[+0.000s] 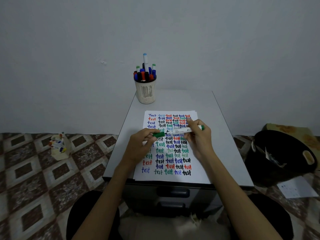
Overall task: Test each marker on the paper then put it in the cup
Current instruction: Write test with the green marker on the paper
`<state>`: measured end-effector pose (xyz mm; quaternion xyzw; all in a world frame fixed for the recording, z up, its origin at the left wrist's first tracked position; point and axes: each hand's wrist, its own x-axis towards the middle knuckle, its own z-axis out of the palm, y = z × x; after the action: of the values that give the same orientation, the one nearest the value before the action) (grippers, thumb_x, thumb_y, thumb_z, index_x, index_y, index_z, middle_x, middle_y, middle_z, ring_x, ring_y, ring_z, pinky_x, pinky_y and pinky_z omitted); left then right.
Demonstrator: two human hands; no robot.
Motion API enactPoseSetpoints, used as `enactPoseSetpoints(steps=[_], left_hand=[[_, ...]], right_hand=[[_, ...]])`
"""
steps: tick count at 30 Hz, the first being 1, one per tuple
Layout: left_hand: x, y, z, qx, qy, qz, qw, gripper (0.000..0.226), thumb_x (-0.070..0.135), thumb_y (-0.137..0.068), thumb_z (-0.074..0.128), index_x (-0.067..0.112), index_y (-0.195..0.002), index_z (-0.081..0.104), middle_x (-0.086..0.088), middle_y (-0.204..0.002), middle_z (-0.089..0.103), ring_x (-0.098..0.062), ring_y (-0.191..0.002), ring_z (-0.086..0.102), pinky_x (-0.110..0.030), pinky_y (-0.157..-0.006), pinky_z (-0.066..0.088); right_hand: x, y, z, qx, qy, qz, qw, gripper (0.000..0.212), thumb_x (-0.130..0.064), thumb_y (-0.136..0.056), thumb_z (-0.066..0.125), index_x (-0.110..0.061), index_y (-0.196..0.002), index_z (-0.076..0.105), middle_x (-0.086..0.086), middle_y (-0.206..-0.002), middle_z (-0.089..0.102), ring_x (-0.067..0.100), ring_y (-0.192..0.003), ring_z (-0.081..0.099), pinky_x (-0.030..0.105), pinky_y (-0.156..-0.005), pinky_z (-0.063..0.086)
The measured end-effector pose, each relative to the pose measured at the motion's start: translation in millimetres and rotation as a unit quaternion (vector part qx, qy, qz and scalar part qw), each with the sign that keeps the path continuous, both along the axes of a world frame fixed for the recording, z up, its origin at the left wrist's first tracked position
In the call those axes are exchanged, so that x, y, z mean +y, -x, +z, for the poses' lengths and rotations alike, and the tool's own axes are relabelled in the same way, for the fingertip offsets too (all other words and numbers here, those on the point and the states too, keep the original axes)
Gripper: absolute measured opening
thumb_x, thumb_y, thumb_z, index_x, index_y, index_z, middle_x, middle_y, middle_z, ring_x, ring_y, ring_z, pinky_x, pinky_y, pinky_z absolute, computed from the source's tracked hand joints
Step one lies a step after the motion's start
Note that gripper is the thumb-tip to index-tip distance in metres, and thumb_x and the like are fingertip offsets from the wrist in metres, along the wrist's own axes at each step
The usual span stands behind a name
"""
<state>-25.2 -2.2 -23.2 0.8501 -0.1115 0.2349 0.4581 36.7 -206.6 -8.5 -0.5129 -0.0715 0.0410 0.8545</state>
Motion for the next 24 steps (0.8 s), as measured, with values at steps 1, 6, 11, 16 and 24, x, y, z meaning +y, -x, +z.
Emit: enactPoseSetpoints(steps=[1, 6, 11, 16, 24], left_hand=[[-0.5, -0.2, -0.1, -0.004, -0.011, -0.007, 1.0, 0.025, 0.011, -0.086, 0.057, 0.014, -0.109, 0.065, -0.003, -0.091, 0.069, -0.01, -0.08, 0.066, -0.024, -0.078, 0.054], [0.6, 0.3, -0.6, -0.015, -0.031, -0.017, 0.999, 0.026, 0.011, -0.086, 0.059, 0.012, -0.11, 0.065, -0.001, -0.095, 0.069, -0.007, -0.082, 0.064, -0.023, -0.078, 0.053], [3.5, -0.6, -2.4, -0.007, 0.023, -0.005, 1.0, 0.023, 0.017, -0.086, 0.062, 0.016, -0.108, 0.066, 0.004, -0.094, 0.067, -0.008, -0.084, 0.063, -0.022, -0.077, 0.052], [7.7, 3.0, 1.8, 0.081, 0.183, -0.041, 0.979, 0.021, 0.02, -0.084, 0.066, 0.011, -0.103, 0.068, -0.008, -0.081, 0.071, -0.02, -0.077, 0.068, -0.03, -0.072, 0.056], [4.9, 5.3, 3.5, 0.115, 0.213, -0.077, 0.967, 0.02, 0.001, -0.082, 0.062, 0.009, -0.1, 0.068, -0.005, -0.086, 0.074, -0.026, -0.077, 0.072, -0.026, -0.071, 0.057]], right_hand=[[1.0, 0.0, -0.3, 0.001, -0.001, 0.004, 1.0, 0.029, -0.018, -0.09, 0.066, -0.009, -0.067, 0.05, 0.011, -0.054, 0.052, 0.019, -0.041, 0.046, 0.022, -0.041, 0.04], [4.7, 2.5, -0.3, -0.013, 0.031, 0.038, 0.999, 0.024, -0.014, -0.09, 0.066, -0.007, -0.071, 0.053, 0.011, -0.059, 0.058, 0.019, -0.043, 0.05, 0.023, -0.042, 0.042], [6.3, 6.1, 0.0, -0.025, 0.055, 0.08, 0.995, 0.017, -0.009, -0.077, 0.073, 0.0, -0.079, 0.059, 0.02, -0.077, 0.063, 0.027, -0.054, 0.063, 0.027, -0.053, 0.057], [10.8, 10.9, -2.9, -0.061, 0.126, 0.113, 0.984, 0.021, 0.011, -0.069, 0.077, 0.004, -0.085, 0.066, 0.018, -0.081, 0.067, 0.033, -0.07, 0.07, 0.032, -0.063, 0.06], [11.3, 23.6, -0.4, -0.129, 0.245, 0.062, 0.959, 0.024, -0.008, -0.07, 0.084, -0.003, -0.092, 0.076, 0.011, -0.074, 0.071, 0.01, -0.051, 0.058, 0.02, -0.047, 0.045]])
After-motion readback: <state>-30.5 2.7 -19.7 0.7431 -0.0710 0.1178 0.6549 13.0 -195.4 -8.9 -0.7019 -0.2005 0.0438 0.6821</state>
